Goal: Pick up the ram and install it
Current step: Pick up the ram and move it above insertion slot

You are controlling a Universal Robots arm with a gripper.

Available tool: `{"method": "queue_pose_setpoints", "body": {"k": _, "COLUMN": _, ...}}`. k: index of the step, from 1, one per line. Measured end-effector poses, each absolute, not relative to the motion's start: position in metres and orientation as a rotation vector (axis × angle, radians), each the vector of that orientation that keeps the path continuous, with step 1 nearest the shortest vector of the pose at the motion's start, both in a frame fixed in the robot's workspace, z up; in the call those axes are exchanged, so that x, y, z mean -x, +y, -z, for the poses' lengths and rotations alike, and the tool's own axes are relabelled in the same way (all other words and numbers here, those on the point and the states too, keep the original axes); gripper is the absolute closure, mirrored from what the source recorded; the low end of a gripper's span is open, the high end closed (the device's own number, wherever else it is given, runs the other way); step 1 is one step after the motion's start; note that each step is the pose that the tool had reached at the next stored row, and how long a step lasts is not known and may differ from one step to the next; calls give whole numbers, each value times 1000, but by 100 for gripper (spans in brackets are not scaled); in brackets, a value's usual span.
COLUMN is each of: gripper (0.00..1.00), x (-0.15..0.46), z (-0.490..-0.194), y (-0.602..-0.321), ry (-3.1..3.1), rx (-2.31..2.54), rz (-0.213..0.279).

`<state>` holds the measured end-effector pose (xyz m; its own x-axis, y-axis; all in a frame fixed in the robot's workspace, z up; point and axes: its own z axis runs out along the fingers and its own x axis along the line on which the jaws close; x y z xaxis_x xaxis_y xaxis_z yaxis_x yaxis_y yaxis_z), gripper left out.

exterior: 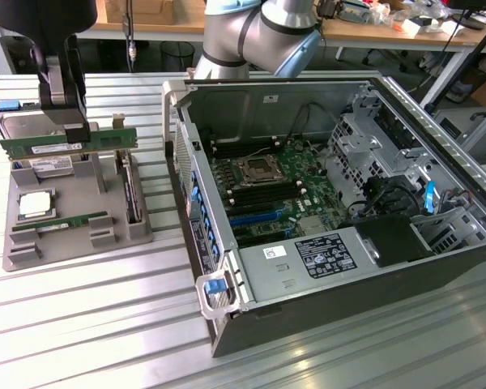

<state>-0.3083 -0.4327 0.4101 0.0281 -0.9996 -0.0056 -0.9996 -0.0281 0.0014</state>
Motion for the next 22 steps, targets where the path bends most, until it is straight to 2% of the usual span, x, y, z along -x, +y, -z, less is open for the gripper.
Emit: {"method": "queue_pose_setpoints", "body": {"k": 22, "gripper": 88, "x": 287, "z": -410, "y": -433, "ry": 2190, "rx": 2253, "rz": -3}}
